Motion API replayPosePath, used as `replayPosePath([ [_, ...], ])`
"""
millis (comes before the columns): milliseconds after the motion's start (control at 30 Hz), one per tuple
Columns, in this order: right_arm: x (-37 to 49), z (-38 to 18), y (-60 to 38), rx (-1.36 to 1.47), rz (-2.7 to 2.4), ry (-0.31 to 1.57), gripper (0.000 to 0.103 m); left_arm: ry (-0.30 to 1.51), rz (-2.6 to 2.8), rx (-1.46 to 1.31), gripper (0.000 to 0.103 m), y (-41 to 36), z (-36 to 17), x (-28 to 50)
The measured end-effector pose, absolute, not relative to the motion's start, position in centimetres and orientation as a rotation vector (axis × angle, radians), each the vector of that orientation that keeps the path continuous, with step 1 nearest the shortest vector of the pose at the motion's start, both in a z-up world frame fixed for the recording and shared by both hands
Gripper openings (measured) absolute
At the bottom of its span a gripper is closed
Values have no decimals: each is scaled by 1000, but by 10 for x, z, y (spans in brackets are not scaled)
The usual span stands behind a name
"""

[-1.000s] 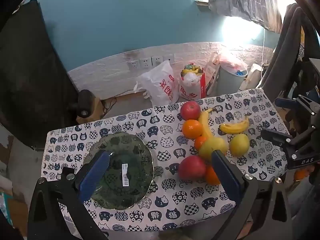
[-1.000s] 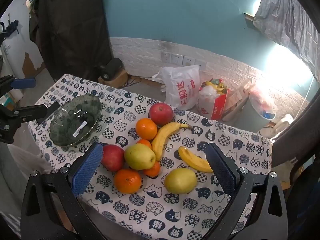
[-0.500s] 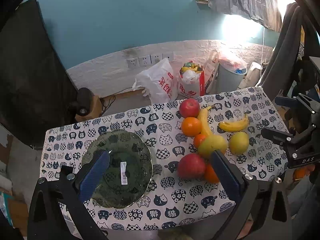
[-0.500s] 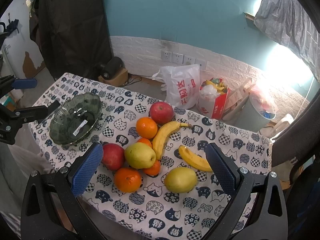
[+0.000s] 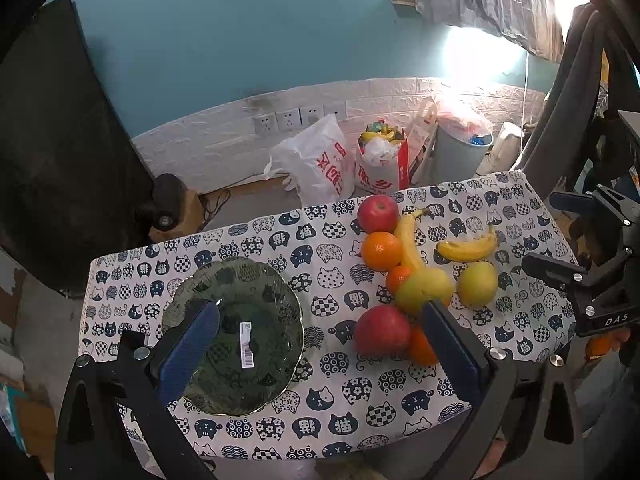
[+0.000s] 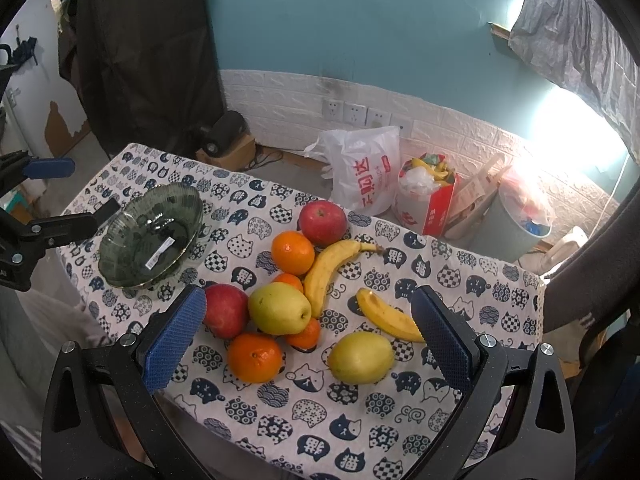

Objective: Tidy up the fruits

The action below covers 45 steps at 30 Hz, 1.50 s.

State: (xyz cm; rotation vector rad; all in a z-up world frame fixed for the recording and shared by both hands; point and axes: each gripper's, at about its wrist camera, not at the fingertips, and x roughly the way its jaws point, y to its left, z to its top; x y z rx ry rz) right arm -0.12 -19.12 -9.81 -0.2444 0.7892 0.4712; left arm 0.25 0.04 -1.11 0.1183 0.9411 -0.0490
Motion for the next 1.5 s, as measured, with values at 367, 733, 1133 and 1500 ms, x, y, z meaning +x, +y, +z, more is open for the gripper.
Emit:
replayPosePath([
  [367,-2,-97,-190,-246,471,791,100,945,-55,121,102,-2,-15,1],
  [733,-2,-97,-190,-247,472,793,100,949,-58,120,102,-2,-16,0],
  [1133,-2,-97,-190,-247,471,794,100,949,-59,123,102,-3,-16,1],
  [1500,-2,-97,-190,-250,470,796,100,958,-55,124,102,-3,-19,0],
])
